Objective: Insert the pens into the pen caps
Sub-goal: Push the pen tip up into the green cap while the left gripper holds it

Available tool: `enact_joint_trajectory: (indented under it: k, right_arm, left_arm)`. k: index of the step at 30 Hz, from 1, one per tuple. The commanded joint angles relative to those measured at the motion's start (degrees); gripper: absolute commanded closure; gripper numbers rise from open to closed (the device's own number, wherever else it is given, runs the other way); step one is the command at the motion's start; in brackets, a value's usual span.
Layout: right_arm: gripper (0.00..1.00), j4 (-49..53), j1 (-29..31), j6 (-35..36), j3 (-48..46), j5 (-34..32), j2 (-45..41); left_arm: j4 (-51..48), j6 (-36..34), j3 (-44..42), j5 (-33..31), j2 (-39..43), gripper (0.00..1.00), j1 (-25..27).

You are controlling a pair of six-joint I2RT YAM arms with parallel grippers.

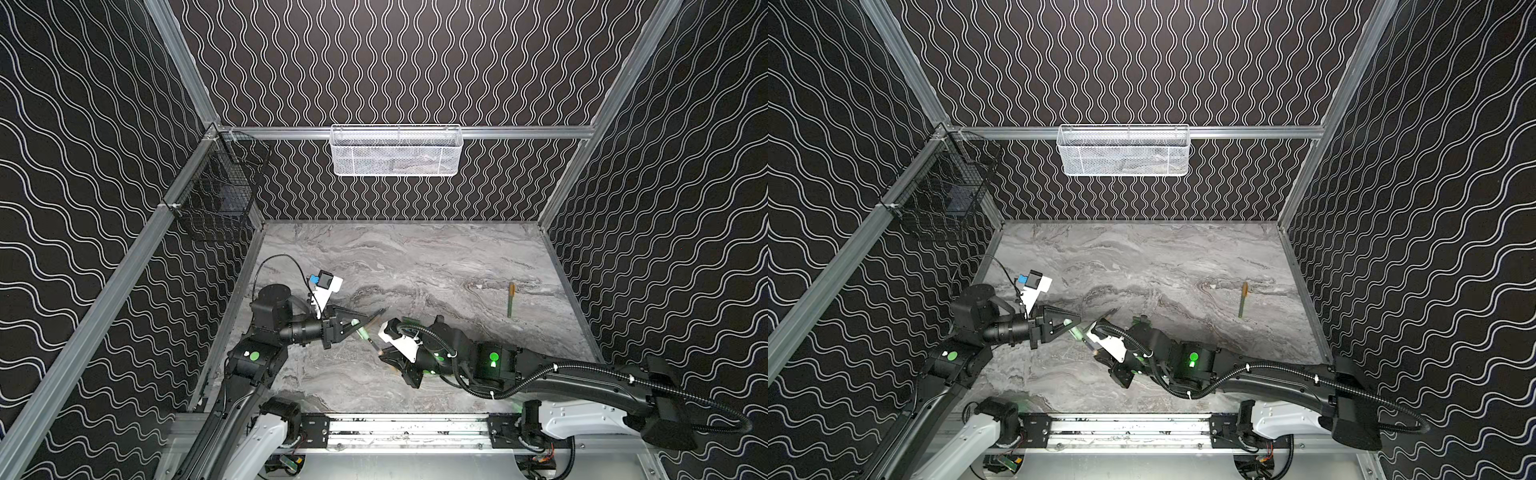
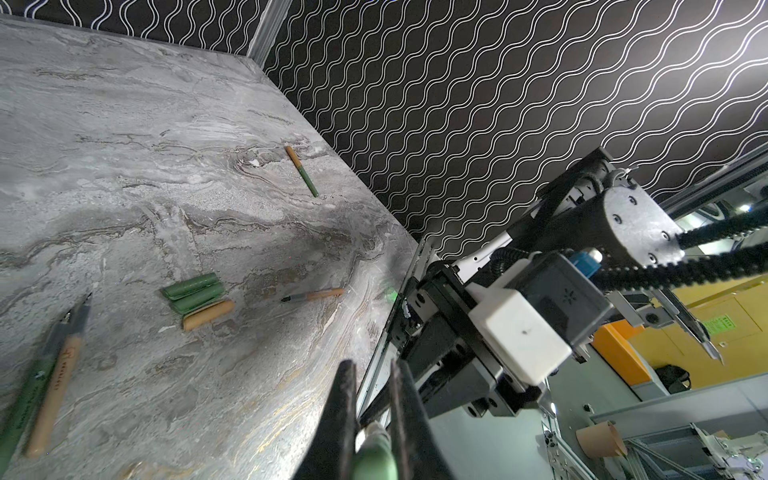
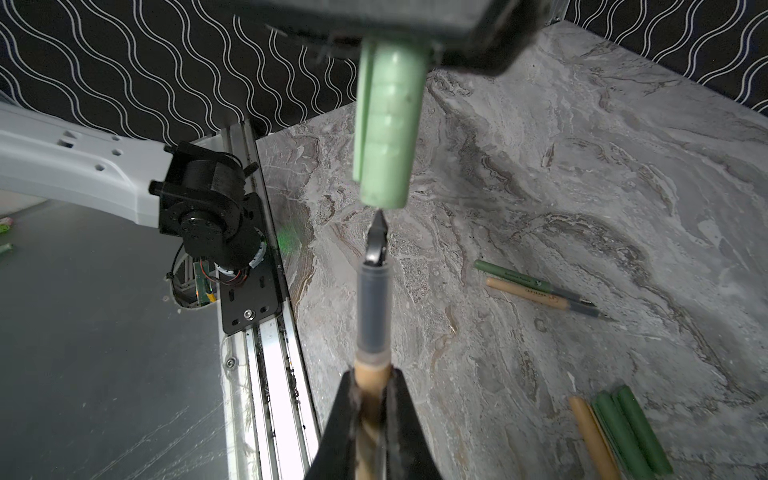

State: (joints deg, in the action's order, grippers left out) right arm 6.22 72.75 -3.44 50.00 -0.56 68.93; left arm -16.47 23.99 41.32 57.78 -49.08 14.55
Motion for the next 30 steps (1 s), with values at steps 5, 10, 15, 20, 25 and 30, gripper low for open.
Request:
enact_joint_trajectory:
  k: [5, 10, 15, 20, 25, 30]
  right_arm:
    - [0.99, -0.75, 0.12, 0.79, 2.03, 1.52, 0.95]
    - [0.99, -1.56, 0.27, 0.93, 1.95, 0.59, 0.38]
    - [0.99, -2.38, 0.25, 1.76, 2.68, -1.08, 0.63]
    - [1.0, -3.89, 0.26, 2.51, 4.61, -2.49, 1.56]
    - [1.0, -3.81, 0.11, 2.78, 8.18, -2.72, 3.57]
    - [1.0, 1.1, 0.07, -0.07, 14.87, -4.56, 7.6]
  left_arm:
    - [0.19, -0.66, 0.63, -0.85, -0.26, 1.0, -0.22]
    - [1.17, -0.13, 0.27, 0.15, -0.33, 1.0, -0.4]
    - [3.2, 0.87, -0.29, 1.75, -0.52, 1.0, -0.46]
    - [3.05, 0.83, -0.31, 1.64, -0.32, 1.0, -0.4]
    - [2.1, 0.12, -0.08, 0.77, -0.2, 1.0, -0.4]
    - [0.38, -1.02, 0.51, -0.55, -0.03, 1.0, -0.44]
